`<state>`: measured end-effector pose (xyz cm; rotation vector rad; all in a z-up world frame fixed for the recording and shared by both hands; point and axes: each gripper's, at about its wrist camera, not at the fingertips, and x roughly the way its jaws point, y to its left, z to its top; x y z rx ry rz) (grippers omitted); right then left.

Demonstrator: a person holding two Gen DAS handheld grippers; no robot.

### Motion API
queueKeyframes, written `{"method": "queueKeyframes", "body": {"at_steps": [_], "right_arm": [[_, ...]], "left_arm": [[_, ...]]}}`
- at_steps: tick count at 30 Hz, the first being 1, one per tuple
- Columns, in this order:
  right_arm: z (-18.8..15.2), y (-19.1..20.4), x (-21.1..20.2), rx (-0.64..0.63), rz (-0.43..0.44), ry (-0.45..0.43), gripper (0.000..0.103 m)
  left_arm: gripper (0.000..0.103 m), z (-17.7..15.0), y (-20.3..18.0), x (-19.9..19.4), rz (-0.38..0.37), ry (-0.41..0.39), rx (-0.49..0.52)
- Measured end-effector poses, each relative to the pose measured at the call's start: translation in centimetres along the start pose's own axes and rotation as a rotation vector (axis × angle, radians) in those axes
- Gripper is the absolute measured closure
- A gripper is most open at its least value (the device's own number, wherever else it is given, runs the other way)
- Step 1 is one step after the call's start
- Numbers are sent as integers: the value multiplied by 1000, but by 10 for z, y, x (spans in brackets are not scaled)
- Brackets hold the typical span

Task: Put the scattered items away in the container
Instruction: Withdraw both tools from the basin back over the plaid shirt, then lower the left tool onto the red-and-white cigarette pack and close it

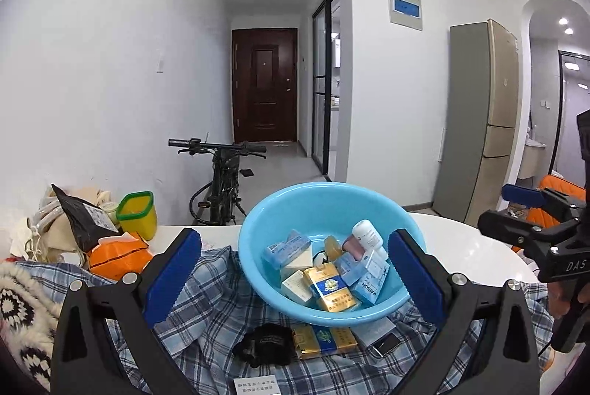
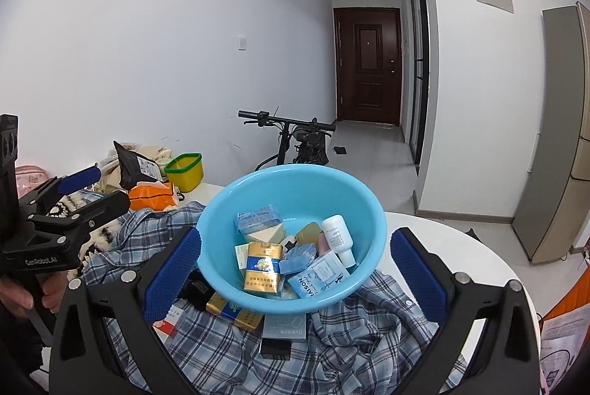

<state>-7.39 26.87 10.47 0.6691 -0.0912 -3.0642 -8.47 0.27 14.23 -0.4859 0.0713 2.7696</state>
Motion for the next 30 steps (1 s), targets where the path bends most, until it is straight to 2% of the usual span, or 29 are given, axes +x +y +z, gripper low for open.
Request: {"method": "queueKeyframes", "body": {"at_steps": [7,10,12,18,23,30], "right_arm": [[-19,0,0,10,-19,-9,0],[-31,-2,-1,22,-29,-28,0],[-39,-4,-2,47,-5,-36,0],[-66,-7,-4,66,-16,-76,0],[-86,-9,-3,65,-25,-67,0],[-101,-9,-6,56,-49,-78,0]], "left_arm": [[0,-15,-1,2,-31,-3,-26],[0,-29,-4,6,-10,16,-27],[0,-37,-6,10,-5,31,-32],[0,-65,-4,6,16,-22,-61],[0,-85,-5,18,13,59,-52],[0,-101,-3,20,26,63,-60]]}}
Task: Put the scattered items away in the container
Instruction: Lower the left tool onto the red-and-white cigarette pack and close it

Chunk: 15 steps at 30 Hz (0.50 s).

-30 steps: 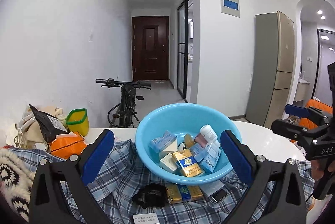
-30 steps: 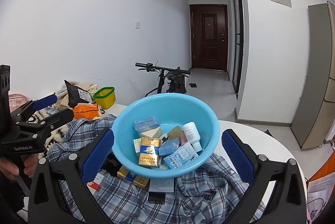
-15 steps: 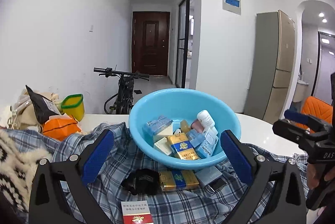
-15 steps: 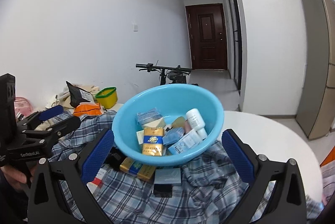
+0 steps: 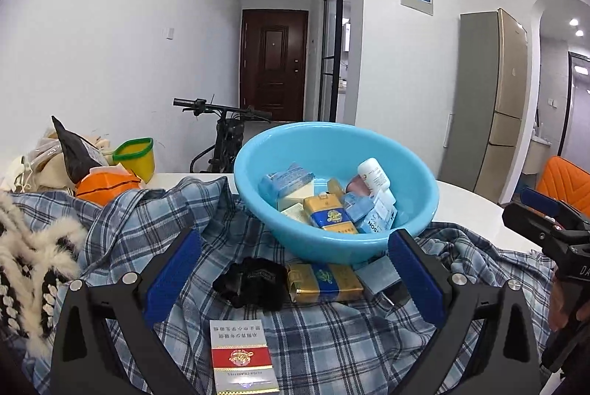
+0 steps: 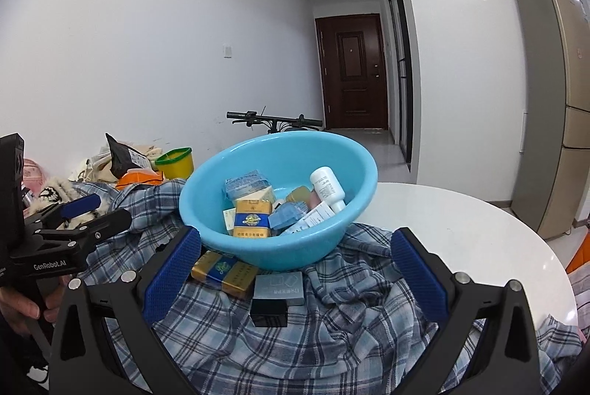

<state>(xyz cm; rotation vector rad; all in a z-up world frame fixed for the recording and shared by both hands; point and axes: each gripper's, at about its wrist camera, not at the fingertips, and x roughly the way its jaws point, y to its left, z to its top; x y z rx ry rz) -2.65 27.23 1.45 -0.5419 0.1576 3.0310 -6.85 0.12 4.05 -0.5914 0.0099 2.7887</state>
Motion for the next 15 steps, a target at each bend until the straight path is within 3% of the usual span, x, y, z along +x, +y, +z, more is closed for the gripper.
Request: {"method": "queueKeyframes", "body": {"at_steps": [7,10,11,13,15], "right_arm": [[-4,1,10,-21,21,70,0],[-1,1,30,-39,103,243,0],[-2,1,40,-46,134,333,0],[-6,1,53,-56,164,465,1],[-11,1,60,-72,166,514,0]], "left_arm": [[0,-2,-2,7,16,67,39],[0,-3,-5,28,-13,270,119],[0,-5,-3,40,-36,386,144],[0,-10,2,51,-53,504,155],[0,-14,11,59,-62,582,151]]}}
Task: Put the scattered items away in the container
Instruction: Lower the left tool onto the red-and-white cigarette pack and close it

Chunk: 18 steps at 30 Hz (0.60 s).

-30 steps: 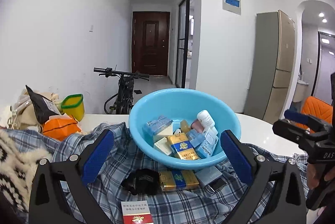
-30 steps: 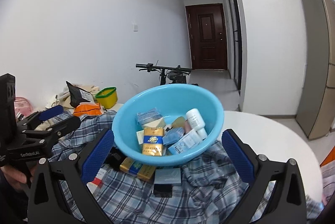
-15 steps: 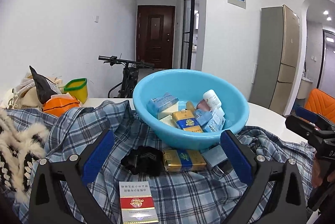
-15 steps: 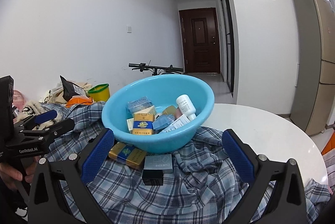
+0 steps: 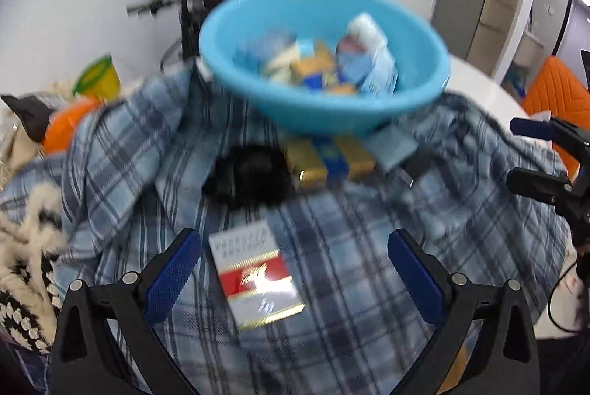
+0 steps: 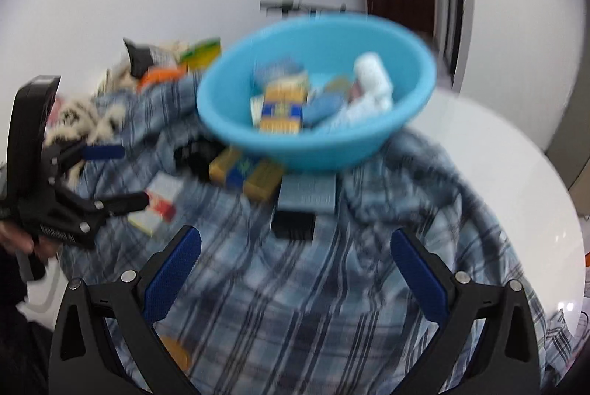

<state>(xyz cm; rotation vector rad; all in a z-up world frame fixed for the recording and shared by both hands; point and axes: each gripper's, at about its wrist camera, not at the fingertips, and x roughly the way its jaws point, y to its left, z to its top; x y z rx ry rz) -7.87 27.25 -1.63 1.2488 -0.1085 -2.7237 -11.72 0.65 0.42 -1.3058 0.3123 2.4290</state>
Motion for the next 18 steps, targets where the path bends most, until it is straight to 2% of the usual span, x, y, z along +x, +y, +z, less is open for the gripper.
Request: {"method": "queueKeyframes", "body": {"at_steps": [4,11,14,18], "right_arm": [[-3,4,9,-38,-22,16,1],[-3,9,19,-19,19,22,1],[-5,8,20,-24,9,27,1],[-8,0,20,-2,-8,26,1]], "left_arm": [[0,-5,7,12,39,40,23],[1,-2,12,66,91,117,59],[1,-1,16,80,86,143,64],[2,-2,15,80,47,143,73]]}}
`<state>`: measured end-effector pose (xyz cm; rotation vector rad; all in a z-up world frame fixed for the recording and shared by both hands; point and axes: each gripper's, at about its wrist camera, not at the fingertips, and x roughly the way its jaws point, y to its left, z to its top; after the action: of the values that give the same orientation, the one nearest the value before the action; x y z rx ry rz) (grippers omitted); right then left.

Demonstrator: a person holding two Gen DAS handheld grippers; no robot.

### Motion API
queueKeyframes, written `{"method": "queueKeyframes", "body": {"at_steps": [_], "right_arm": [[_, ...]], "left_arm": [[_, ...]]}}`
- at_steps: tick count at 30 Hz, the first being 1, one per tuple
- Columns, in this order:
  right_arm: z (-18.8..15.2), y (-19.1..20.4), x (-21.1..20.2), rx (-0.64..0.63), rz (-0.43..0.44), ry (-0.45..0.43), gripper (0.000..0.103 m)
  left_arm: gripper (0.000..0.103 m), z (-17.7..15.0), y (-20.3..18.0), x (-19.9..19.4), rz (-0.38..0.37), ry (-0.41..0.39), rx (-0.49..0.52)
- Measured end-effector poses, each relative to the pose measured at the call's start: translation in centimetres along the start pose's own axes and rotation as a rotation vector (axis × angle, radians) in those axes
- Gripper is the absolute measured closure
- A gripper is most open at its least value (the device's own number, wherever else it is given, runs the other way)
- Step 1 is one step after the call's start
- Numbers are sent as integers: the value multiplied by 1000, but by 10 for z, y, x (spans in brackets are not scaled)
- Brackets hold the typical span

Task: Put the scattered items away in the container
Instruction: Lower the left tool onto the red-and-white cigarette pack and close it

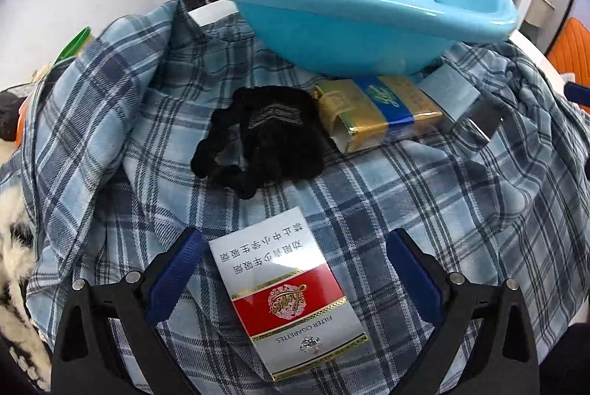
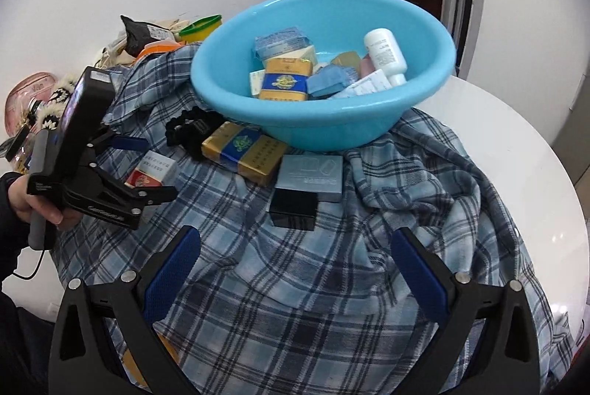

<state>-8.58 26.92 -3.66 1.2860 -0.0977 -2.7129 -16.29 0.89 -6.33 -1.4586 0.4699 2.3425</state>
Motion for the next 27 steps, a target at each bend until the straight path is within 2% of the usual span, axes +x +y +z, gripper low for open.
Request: {"method": "queueKeyframes", "body": {"at_steps": [1,4,7,8,11,13,16,21,24,27], "right_arm": [[0,-2,1,12,1,2,1],[1,-6,3,44,15,3,1],[2,-6,2,48,30,-5,1],[2,-5,2,45,30,-10,1],[1,-5,2,44,33,-11,1],[0,-6,1,49,36,-11,1],[-2,-8,1,58,33,-13,1],[-5,-12,2,74,33,-15,1],[-6,-14,7,79,42,-9,1],[-7,-15,12,94,58,6,1]], "left_arm": [[5,0,0,1,5,3,5],[39,-1,0,4,11,20,-4],[39,-2,-10,-6,-122,9,12],[39,-2,-16,-10,-145,2,30],[39,-2,-31,-19,-114,-32,94],[38,2,-35,-19,-90,-27,120],[21,-2,-32,-17,-81,-7,99],[21,-16,-20,-10,-108,44,18],[21,-28,-25,-9,-95,37,-15],[21,-32,-34,-9,-74,5,-5]]}}
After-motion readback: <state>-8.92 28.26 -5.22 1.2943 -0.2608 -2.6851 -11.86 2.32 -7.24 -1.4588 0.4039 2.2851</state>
